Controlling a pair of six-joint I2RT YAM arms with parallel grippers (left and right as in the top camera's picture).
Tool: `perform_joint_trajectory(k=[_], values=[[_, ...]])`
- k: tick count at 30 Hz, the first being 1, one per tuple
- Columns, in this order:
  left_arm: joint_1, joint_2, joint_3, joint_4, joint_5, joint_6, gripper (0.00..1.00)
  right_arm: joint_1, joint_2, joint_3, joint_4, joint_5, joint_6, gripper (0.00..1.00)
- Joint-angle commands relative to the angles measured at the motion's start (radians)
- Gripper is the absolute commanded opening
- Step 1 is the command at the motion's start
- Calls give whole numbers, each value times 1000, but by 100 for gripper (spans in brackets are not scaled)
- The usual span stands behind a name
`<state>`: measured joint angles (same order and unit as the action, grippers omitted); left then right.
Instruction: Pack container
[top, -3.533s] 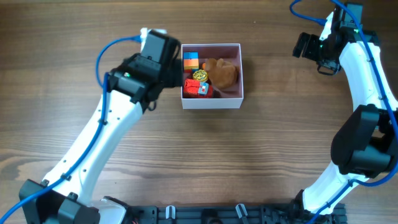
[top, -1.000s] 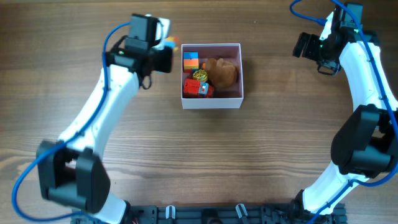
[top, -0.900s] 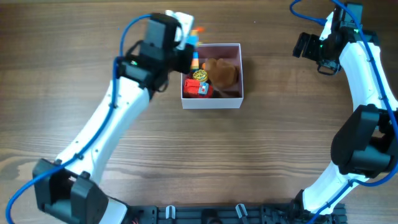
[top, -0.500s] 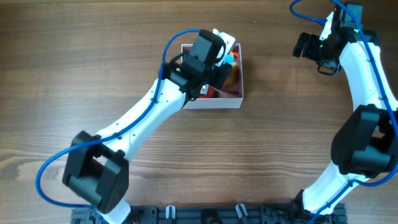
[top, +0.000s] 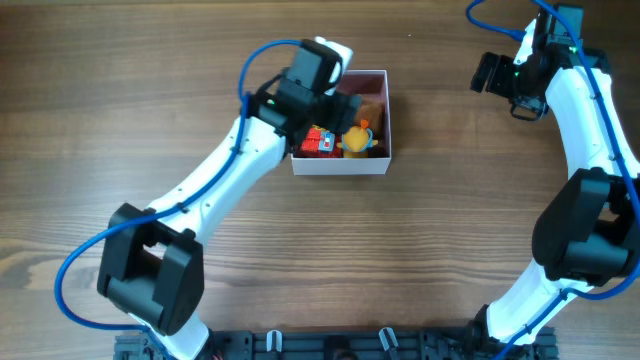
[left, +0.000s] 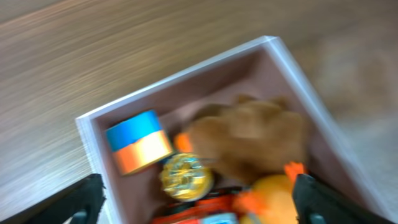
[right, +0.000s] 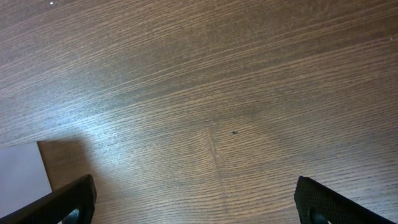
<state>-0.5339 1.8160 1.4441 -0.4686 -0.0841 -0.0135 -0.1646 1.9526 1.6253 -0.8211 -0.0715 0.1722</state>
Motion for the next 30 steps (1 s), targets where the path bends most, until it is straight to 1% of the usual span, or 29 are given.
perform_joint_trajectory(k=[1,4,5,6,7,9,10,12,13,15,18,21,23,26,28,30], values=[[82,-99,16,-55,-150,-156,100,4,7,0,3,-8,14,100],[150,-268,16,-211,-149,-156,100,4,7,0,3,-8,14,100],[176,-330,13,-273,-148,-184,100,4,7,0,3,-8,13,100],[197,-386,1,-312,-125,-201,100,4,7,0,3,-8,14,100],[211,-443,-34,-317,-99,-201,100,4,7,0,3,-8,13,100],[218,-553,-146,-282,-88,-201,100,4,7,0,3,-8,13,100],[218,-634,-251,-228,-44,-201,100,4,7,0,3,-8,14,100],[218,-762,-425,-116,102,-201,100,4,7,0,3,-8,13,100],[218,-843,-536,-36,200,-202,100,4,7,0,3,-8,14,100],[218,-905,-629,-15,257,-209,100,4,7,0,3,-8,13,100],[217,-899,-642,-75,278,-208,100,4,7,0,3,-8,13,100],[217,-879,-642,-89,277,-208,100,4,7,0,3,-8,14,100],[217,-878,-642,-154,274,-208,100,4,7,0,3,-8,14,100],[217,-878,-642,-195,274,-208,100,4,7,0,3,-8,14,100],[217,-878,-642,-195,269,-185,100,4,7,0,3,-8,14,100],[218,-879,-645,-179,270,-63,100,4,7,0,3,-8,14,100]])
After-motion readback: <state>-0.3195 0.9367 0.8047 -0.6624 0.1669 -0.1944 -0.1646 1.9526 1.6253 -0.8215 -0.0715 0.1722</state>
